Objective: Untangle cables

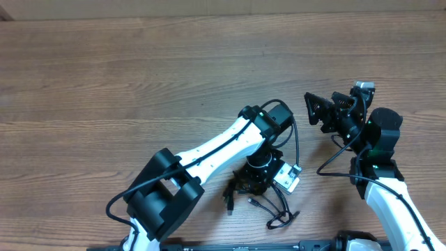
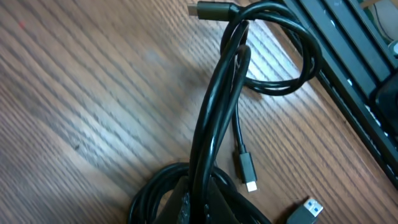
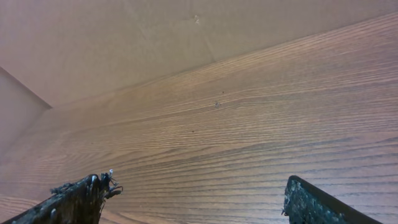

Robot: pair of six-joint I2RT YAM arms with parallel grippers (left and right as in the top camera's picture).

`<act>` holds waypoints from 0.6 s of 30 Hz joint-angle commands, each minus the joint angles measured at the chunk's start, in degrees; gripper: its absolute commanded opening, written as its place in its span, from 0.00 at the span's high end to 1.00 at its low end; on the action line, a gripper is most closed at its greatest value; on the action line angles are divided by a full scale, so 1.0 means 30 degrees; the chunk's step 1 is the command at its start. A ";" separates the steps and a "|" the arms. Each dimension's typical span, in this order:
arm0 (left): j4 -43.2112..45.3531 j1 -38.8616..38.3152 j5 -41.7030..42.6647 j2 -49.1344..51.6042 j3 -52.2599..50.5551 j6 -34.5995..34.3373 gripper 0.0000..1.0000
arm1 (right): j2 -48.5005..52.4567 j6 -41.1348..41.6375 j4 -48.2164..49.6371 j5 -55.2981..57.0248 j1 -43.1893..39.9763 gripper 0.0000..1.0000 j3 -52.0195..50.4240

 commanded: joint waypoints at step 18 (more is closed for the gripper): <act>0.5931 0.6251 0.0437 -0.0197 -0.0051 -0.8939 0.96 | -0.0066 0.0087 -0.0204 0.0175 0.0044 0.09 0.0306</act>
